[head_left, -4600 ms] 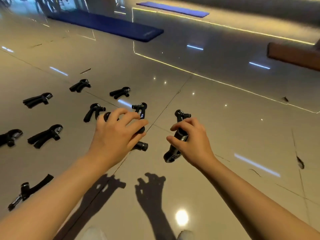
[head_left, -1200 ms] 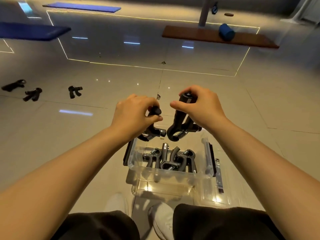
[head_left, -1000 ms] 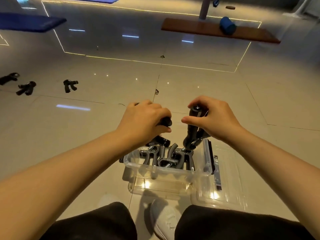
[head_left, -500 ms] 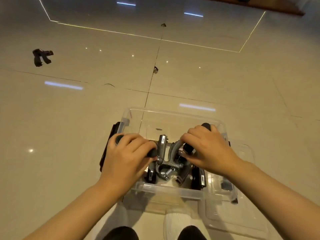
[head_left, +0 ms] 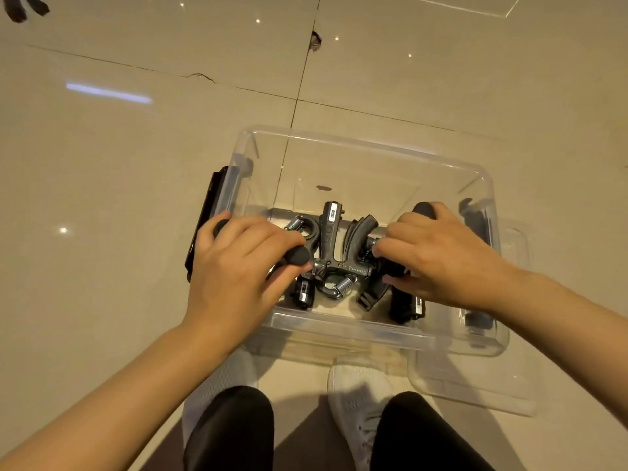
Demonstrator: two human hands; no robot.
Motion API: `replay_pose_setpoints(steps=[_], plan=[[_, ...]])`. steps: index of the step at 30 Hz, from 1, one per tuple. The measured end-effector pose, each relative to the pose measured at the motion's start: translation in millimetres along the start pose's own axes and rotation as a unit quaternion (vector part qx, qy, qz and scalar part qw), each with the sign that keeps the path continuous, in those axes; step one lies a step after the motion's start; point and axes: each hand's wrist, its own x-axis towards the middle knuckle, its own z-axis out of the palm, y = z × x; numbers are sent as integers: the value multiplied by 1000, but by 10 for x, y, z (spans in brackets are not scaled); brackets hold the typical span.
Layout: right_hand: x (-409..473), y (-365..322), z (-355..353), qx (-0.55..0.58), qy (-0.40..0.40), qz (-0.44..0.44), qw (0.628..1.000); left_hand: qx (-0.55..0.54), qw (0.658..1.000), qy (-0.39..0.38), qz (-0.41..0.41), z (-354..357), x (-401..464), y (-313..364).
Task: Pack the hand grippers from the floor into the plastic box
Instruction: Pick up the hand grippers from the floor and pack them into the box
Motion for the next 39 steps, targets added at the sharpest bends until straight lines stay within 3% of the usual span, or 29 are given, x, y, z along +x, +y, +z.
replay_pose_setpoints(steps=[3, 6, 9, 15, 18, 22, 25, 29, 33, 39], plan=[[40, -52, -22, 91, 65, 118, 987, 8, 1000, -2, -8, 1, 9, 10], [140, -96, -7, 190, 118, 219, 950, 7, 1000, -2, -12, 1, 12, 19], [131, -130, 6, 241, 127, 274, 922, -2, 1000, 3, -13, -1, 7, 13], [-155, -168, -35, 233, -39, 336, 912, -32, 998, 20, -40, -10, 43, 32], [-163, -231, -72, 165, -119, 328, 923, -34, 999, 14, -37, -5, 42, 37], [-77, -243, -212, 48, -162, 327, 930, -50, 998, 18, -44, -5, 47, 36], [-2, -210, -339, 15, -116, 328, 937, -75, 995, 30, -59, -16, 74, 36], [317, -298, -415, 273, -39, 261, 925, -129, 985, 58, -101, -114, 230, 118], [547, -343, -280, 349, 44, 254, 901, -229, 951, 110, -178, -200, 347, 214], [577, -292, -173, 511, 193, 346, 763, -290, 920, 132, -228, -175, 341, 262]])
